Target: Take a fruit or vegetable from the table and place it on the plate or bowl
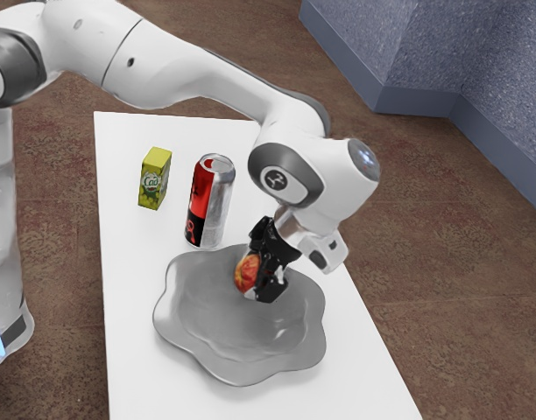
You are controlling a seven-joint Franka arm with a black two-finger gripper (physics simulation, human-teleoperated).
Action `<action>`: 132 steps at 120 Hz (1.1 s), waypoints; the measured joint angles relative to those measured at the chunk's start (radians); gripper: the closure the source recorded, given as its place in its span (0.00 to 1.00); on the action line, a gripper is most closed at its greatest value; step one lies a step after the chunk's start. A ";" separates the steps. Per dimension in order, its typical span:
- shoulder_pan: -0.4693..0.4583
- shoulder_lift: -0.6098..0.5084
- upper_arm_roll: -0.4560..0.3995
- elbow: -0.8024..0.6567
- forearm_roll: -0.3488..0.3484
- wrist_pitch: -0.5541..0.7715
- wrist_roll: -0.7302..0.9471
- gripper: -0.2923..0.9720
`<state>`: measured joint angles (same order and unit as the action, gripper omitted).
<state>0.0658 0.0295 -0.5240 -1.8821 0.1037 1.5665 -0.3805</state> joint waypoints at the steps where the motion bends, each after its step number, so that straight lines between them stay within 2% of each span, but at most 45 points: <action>1: -0.004 0.000 0.000 -0.004 0.000 0.004 0.000 0.47; 20: -0.034 0.000 0.005 -0.045 0.024 0.136 0.016 0.48; 43: 0.024 0.005 0.004 -0.117 0.040 0.324 0.028 0.48; 64: 0.037 0.018 0.006 -0.120 0.036 0.401 0.043 0.31; 78: 0.031 0.017 0.007 -0.117 0.034 0.418 0.052 0.26; 88: 0.037 0.012 0.004 -0.067 0.031 0.375 0.058 0.25; 103: 0.053 0.010 -0.018 0.143 0.024 0.192 0.064 0.25; 115: 0.047 0.008 -0.022 0.249 0.015 0.061 0.069 0.25; 132: 0.042 -0.018 -0.022 0.310 0.008 -0.086 0.075 0.25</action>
<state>0.1082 0.0114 -0.5456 -1.5725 0.1117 1.4805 -0.3054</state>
